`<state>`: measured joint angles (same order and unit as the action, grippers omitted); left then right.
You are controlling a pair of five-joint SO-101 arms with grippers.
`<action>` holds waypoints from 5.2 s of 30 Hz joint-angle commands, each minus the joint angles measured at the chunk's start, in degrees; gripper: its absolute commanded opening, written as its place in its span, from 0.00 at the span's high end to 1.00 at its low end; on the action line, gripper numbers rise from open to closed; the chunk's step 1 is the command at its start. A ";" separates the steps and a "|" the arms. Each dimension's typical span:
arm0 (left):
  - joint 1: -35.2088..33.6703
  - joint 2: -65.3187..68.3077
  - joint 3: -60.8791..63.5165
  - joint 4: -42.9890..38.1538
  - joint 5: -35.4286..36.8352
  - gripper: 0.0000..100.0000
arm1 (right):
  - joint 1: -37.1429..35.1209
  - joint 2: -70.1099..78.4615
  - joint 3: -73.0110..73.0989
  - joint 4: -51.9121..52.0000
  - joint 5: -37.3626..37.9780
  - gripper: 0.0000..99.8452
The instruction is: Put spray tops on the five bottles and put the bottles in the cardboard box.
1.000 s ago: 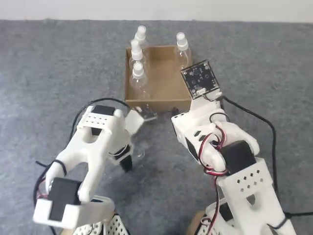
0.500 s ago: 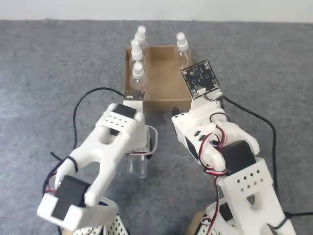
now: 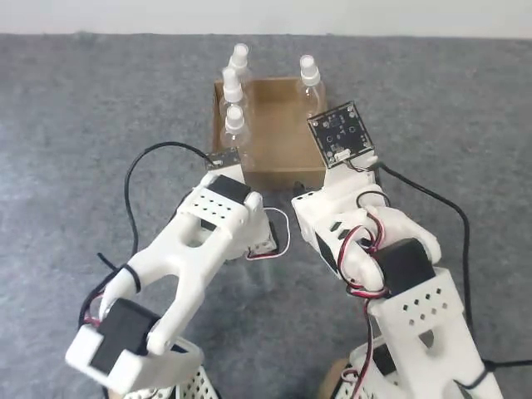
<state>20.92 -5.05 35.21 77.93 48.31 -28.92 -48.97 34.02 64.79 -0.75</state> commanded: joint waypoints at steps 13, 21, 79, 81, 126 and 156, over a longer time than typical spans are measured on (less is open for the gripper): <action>-0.26 -7.56 -3.03 2.99 1.76 0.66 | 0.84 -2.51 -2.81 -0.92 -0.53 0.65; -0.53 -18.37 -0.04 2.46 1.32 0.66 | 5.93 -2.51 -4.92 -0.40 -0.53 0.65; -54.77 -34.11 20.53 -29.89 -33.32 0.99 | -19.74 51.47 -25.32 3.12 -5.54 0.65; -54.77 -34.11 20.53 -29.89 -33.32 0.99 | -20.35 54.11 -26.90 3.12 -5.89 0.65; -54.77 -34.02 21.41 -29.98 -33.49 0.99 | -22.99 73.01 -41.67 15.16 -1.32 0.74; -54.77 -34.02 21.41 -29.98 -33.49 0.99 | -23.08 73.19 -42.99 13.32 -1.32 0.89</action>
<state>-33.76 -36.88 57.27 49.45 15.08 -51.60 25.85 -5.71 78.15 -2.77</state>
